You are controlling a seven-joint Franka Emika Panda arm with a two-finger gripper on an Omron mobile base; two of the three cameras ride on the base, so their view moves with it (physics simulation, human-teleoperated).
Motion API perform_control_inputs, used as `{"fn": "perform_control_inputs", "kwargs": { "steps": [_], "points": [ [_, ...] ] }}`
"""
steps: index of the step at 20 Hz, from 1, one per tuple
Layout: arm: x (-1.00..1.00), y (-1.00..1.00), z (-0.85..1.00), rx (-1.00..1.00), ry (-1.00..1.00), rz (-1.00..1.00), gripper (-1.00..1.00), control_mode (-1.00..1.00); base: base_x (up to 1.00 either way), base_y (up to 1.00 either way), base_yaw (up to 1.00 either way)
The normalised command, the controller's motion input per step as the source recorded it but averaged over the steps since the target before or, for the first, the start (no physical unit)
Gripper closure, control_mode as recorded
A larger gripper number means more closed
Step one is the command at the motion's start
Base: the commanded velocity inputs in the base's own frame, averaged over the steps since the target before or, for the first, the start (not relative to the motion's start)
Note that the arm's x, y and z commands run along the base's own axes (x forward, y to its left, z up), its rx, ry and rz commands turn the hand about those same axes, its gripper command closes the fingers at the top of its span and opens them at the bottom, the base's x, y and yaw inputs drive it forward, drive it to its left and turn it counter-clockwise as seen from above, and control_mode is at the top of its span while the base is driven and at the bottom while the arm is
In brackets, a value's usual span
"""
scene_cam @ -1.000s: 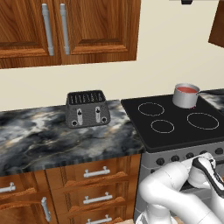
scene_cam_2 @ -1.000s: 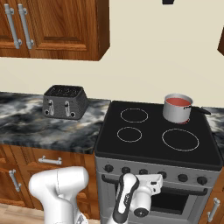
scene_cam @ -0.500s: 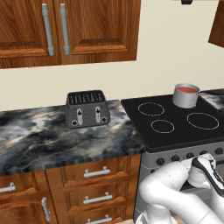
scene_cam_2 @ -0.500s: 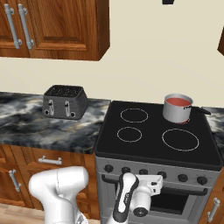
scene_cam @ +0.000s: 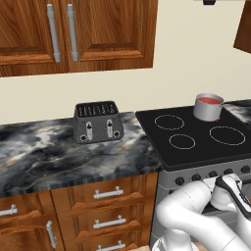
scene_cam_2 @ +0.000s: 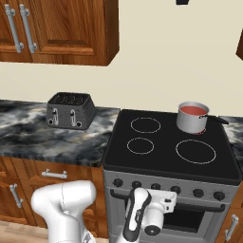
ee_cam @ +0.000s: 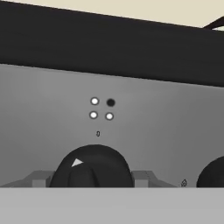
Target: Wait until the marinara sauce is simmered to a deep red color and then turn off the stove.
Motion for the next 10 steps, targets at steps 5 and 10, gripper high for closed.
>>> {"fn": "perform_control_inputs", "kwargs": {
  "steps": [5, 10],
  "points": [
    [-0.02, -0.12, 0.03, 0.20, 0.00, -0.16, 1.00, -1.00, 0.00, 0.00, 0.00],
    [-0.03, -0.14, 0.00, 0.21, 0.00, -0.16, 1.00, -1.00, 0.00, 0.00, 0.00]
  ]
}}
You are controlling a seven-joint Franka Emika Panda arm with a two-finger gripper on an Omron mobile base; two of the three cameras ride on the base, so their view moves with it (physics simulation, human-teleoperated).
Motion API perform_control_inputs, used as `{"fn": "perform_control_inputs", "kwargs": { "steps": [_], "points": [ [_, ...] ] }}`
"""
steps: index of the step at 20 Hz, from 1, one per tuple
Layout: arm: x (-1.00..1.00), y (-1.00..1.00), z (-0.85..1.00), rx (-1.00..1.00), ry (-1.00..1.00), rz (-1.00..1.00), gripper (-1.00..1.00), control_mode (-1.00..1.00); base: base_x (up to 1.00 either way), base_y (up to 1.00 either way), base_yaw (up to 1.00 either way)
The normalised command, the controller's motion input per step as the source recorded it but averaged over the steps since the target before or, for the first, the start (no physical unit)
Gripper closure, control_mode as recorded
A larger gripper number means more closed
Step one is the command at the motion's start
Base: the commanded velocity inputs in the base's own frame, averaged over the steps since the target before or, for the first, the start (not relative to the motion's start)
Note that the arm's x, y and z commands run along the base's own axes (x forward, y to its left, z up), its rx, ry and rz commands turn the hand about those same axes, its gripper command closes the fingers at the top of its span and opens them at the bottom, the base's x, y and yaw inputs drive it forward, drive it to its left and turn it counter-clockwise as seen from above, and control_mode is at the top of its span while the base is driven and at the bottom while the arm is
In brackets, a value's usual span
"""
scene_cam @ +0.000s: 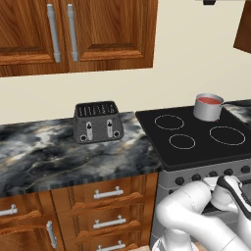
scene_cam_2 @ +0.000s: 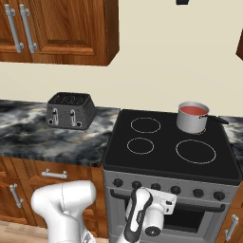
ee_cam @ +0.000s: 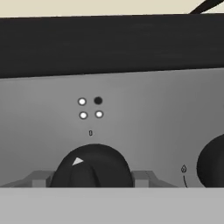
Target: Wait until the marinara sauce is simmered to a deep red color and then turn off the stove.
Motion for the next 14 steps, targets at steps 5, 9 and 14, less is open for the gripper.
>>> {"fn": "perform_control_inputs", "kwargs": {
  "steps": [5, 9, 14],
  "points": [
    [-0.03, -0.13, 0.00, 0.20, 0.00, -0.16, 1.00, -1.00, 0.00, 0.00, 0.00],
    [0.00, -0.17, 0.01, 0.20, 0.00, -0.16, 1.00, -1.00, 0.00, 0.00, 0.00],
    [0.00, -0.16, 0.00, 0.19, 0.01, -0.16, 1.00, -1.00, 0.00, 0.00, 0.00]
  ]
}}
